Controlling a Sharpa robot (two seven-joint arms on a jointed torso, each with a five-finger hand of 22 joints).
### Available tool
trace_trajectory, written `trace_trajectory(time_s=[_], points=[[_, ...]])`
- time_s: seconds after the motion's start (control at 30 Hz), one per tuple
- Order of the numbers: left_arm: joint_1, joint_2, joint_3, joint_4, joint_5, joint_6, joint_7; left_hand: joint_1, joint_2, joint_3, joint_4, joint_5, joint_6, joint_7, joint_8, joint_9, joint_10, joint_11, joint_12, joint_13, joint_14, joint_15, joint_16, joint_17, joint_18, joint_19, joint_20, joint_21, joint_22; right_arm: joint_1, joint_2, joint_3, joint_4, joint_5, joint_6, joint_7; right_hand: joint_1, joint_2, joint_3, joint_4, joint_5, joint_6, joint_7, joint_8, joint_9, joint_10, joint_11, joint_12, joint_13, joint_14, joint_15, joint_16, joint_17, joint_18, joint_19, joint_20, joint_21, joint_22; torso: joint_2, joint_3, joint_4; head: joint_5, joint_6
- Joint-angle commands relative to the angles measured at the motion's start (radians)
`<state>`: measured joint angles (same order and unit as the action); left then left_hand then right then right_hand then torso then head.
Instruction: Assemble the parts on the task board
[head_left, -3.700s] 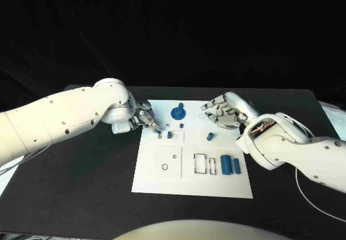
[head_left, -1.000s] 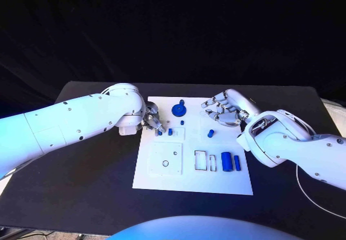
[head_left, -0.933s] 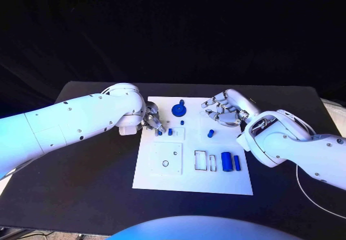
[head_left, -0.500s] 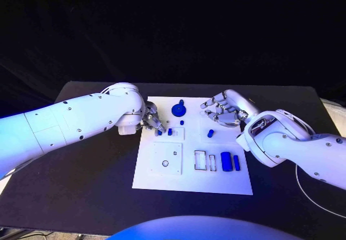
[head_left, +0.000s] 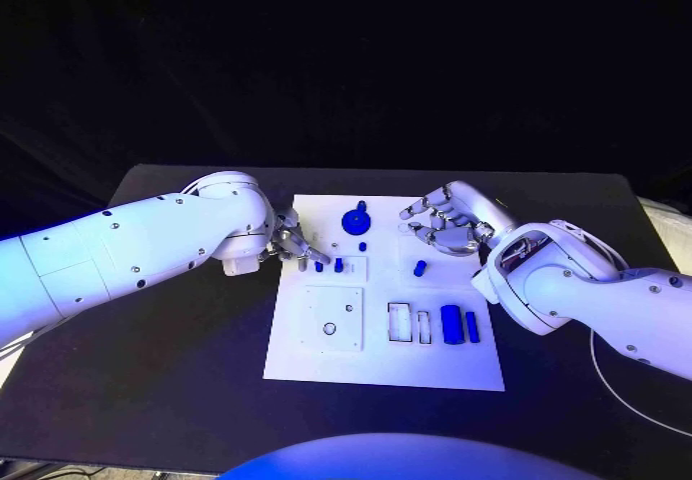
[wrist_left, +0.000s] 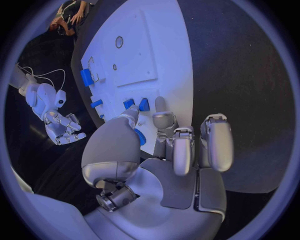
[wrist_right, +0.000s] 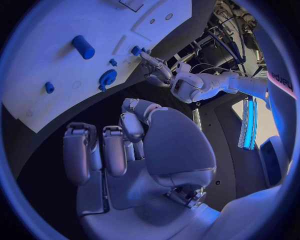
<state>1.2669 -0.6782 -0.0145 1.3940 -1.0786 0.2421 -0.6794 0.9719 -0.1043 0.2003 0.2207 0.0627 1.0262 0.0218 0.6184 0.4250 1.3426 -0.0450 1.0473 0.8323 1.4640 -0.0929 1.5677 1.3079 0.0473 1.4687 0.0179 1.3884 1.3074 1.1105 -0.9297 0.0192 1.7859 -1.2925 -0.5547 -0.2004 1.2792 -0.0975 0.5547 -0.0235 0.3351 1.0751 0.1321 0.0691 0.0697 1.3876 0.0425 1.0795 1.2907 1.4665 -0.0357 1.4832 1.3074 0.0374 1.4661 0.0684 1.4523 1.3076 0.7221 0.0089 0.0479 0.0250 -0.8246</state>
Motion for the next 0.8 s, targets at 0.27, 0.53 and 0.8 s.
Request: trace_trajectory(time_s=[0.27,0.53,0.8], points=[[0.006,-0.039,0.012,0.029,0.208,-0.214,0.086,0.013,-0.017,-0.140,0.070,-0.016,-0.064,0.020,-0.027,-0.014,-0.063,0.015,-0.067,-0.083,0.107,0.003,0.003,0.263,-0.001,0.051,-0.003,-0.067,0.196,-0.001,0.000,0.000,-0.008,-0.005,0.031,-0.007,-0.004,-0.006,-0.004,-0.001,0.005,0.000,0.003,-0.003,-0.001,-0.012,-0.001,-0.016,-0.009,0.075,0.002,-0.014,0.134,0.013,-0.003,0.003,-0.010,0.044,0.000,-0.0004,-0.0009,-0.002,0.008],[0.005,-0.069,-0.001,0.022,0.465,-0.363,0.386,0.201,0.070,-0.179,0.037,-0.008,-0.230,0.118,-0.107,-0.066,-0.361,0.111,-0.294,-0.283,-0.116,0.085,-0.344,-0.194,0.116,-0.238,0.062,-0.916,-0.089,-0.001,-0.003,-0.001,-0.026,-0.004,0.048,-0.019,-0.010,-0.014,0.001,0.004,-0.023,-0.017,0.007,-0.004,-0.002,-0.186,0.003,-0.423,-0.257,0.052,0.005,-0.087,0.053,0.034,-0.051,0.005,-0.072,-0.049,0.000,0.0016,0.0017,-0.010,0.020],[-0.019,-0.093,-0.014,0.040,0.468,-0.474,0.644,0.478,0.105,-0.123,-0.059,-0.008,-0.247,0.144,-0.128,-0.121,-0.440,0.137,-0.411,-0.404,-0.284,0.109,-0.599,-0.490,0.134,-0.288,0.099,-1.050,-0.205,0.000,-0.013,-0.001,-0.058,-0.004,0.089,-0.011,0.006,-0.042,0.019,0.001,-0.116,0.000,0.014,0.002,0.002,-0.226,0.005,-0.719,-0.544,0.049,0.007,-0.126,0.020,0.039,-0.060,0.006,-0.096,-0.076,0.000,0.0001,-0.0010,-0.023,0.040]])
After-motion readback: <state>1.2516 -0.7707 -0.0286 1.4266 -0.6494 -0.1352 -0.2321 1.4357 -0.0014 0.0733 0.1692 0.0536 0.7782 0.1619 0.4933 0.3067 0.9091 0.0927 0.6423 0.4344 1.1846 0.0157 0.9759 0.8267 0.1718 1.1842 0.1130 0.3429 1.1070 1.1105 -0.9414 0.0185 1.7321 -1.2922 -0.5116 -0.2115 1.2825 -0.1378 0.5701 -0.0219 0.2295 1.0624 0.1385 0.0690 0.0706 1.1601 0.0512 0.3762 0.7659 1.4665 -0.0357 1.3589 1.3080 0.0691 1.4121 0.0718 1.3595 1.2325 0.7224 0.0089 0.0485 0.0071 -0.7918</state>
